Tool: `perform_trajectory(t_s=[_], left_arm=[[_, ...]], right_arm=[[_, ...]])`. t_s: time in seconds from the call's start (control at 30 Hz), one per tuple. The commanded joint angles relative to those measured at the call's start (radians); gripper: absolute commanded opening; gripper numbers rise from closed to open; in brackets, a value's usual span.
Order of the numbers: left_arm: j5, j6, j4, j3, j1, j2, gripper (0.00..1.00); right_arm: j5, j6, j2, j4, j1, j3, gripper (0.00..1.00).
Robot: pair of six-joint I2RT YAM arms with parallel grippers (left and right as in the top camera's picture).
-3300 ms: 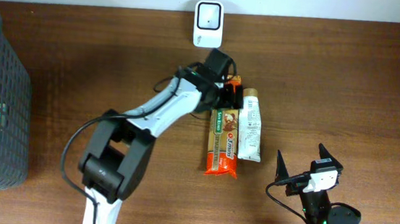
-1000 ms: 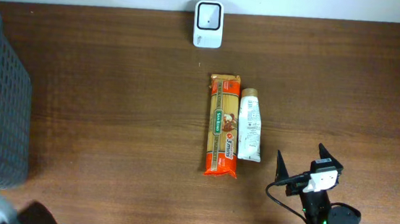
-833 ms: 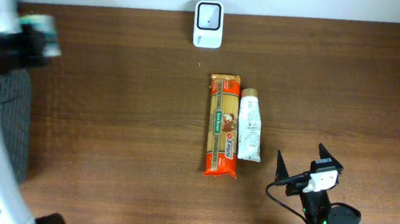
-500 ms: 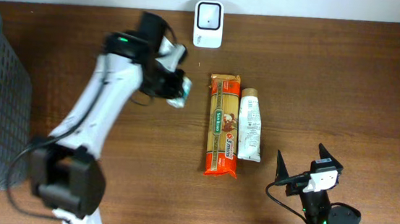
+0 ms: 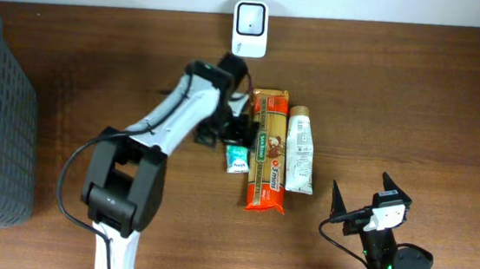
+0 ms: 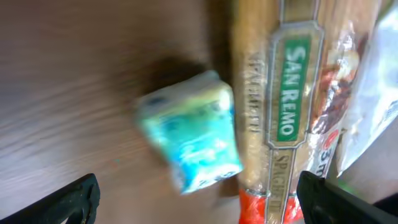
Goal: Scan the item barcode
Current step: 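Place the tissue pack left of the pasta pack, left gripper, then grasp the yellow snack bag in the basket, left gripper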
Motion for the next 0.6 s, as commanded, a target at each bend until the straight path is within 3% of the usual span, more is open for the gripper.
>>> perform_trajectory(t_s=[0.0, 0.1, 0.2, 0.43, 0.57], left_arm=[[-0.197, 0.002, -0.139, 0.252, 0.092, -0.063, 0.99], [-0.381, 0.003, -0.252, 0.455, 0.173, -0.148, 0.99], [-0.54, 0.006, -0.332, 0.611, 0.347, -0.264, 0.99], [-0.578, -0.035, -0.329, 0.616, 0.837, -0.375, 0.99], [-0.579, -0.085, -0.344, 0.53, 1.005, -0.375, 0.99]], right_arm=[[-0.005, 0.001, -0.006, 0.0, -0.001, -0.009, 0.99], [-0.005, 0.0, -0.006, -0.001, -0.001, -0.009, 0.99], [-0.005, 0.0, -0.006, 0.0, -0.001, -0.009, 0.99], [-0.005, 0.001, -0.006, -0.001, -0.001, -0.009, 0.99], [-0.005, 0.001, -0.006, 0.0, -0.001, -0.009, 0.99]])
